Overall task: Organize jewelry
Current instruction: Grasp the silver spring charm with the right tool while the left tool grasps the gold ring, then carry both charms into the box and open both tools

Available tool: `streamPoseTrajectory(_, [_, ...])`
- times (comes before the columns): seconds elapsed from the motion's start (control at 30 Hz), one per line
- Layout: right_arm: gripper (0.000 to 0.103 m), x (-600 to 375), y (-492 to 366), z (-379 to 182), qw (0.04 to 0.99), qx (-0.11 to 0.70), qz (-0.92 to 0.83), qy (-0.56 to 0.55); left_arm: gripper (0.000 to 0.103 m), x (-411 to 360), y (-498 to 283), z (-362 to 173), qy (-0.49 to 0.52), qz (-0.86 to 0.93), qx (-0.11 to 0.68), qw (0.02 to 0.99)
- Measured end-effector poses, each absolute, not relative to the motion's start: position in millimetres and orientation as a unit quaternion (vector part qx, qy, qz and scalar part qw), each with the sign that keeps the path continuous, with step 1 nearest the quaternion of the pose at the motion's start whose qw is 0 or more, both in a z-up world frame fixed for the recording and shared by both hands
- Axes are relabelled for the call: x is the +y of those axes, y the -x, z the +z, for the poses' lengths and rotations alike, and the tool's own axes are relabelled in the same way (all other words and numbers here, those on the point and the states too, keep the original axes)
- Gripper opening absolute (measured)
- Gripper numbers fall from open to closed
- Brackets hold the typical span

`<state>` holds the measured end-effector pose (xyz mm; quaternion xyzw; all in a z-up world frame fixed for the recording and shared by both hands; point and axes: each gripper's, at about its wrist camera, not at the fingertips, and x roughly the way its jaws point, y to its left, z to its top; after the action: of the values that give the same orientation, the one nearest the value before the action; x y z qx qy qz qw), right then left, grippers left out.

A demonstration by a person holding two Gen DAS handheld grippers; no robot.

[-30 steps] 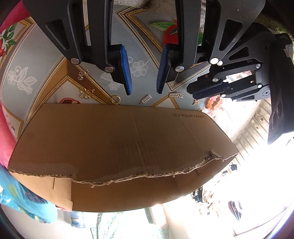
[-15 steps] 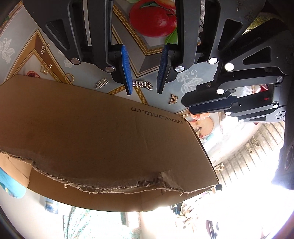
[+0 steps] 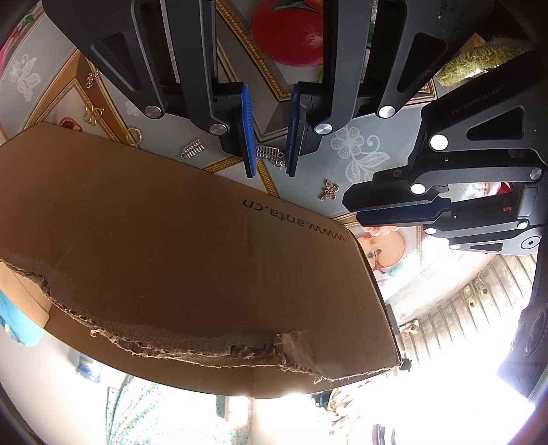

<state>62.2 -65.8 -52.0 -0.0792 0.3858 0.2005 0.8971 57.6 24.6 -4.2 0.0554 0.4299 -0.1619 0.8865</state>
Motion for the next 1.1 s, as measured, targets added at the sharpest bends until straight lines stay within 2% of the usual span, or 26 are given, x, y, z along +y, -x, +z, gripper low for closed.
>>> streamPoseTrajectory(0.53, [0.015,-95,-26,-16,0.911,0.348,0.211,0.068,0.012,21,-42,15,-0.072,-0.162,0.405,0.897])
streamPoseTrajectory(0.87, [0.015,-124,-1,52,0.922,0.279,0.266,0.028,0.012,37,-39,89,-0.052,-0.203,0.336,0.918])
streamPoseTrajectory(1.1, [0.015,-154,-44,105,0.923,0.254,0.289,-0.030,0.012,29,-82,127,-0.053,-0.240,0.315,0.917])
